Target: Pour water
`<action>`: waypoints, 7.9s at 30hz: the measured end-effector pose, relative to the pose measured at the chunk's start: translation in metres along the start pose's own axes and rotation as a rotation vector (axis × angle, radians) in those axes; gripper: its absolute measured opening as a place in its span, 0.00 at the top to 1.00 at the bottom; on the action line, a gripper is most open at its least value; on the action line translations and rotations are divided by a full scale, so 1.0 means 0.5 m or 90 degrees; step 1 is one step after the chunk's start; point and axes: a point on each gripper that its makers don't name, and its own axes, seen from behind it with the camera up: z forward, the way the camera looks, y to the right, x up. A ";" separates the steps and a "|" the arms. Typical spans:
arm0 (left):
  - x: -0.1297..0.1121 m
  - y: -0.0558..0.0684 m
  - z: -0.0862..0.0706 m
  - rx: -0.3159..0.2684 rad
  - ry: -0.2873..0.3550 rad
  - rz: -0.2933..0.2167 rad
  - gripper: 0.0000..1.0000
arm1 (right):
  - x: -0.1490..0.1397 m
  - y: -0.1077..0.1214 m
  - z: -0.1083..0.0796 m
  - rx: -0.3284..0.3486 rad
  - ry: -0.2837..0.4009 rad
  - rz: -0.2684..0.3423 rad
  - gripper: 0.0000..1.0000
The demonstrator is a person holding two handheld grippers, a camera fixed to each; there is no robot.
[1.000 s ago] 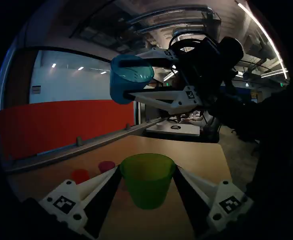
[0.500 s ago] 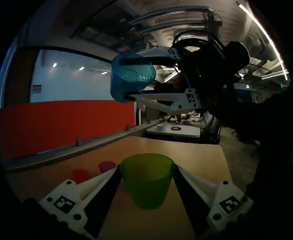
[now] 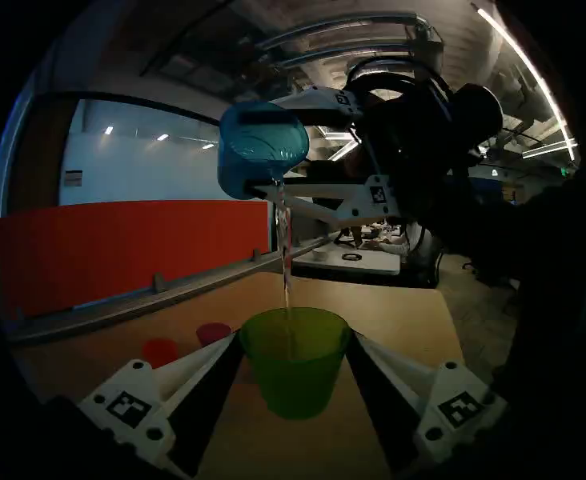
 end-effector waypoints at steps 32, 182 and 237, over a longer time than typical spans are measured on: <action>0.008 0.001 0.000 -0.001 0.001 0.003 0.11 | 0.009 0.010 -0.010 -0.015 0.001 -0.072 0.12; 0.015 -0.051 -0.021 0.043 -0.030 0.025 0.11 | -0.037 -0.027 -0.032 0.080 0.011 0.744 0.11; -0.277 -0.180 -0.003 0.078 -0.290 0.006 0.11 | -0.257 -0.313 -0.077 0.183 -0.160 0.715 0.11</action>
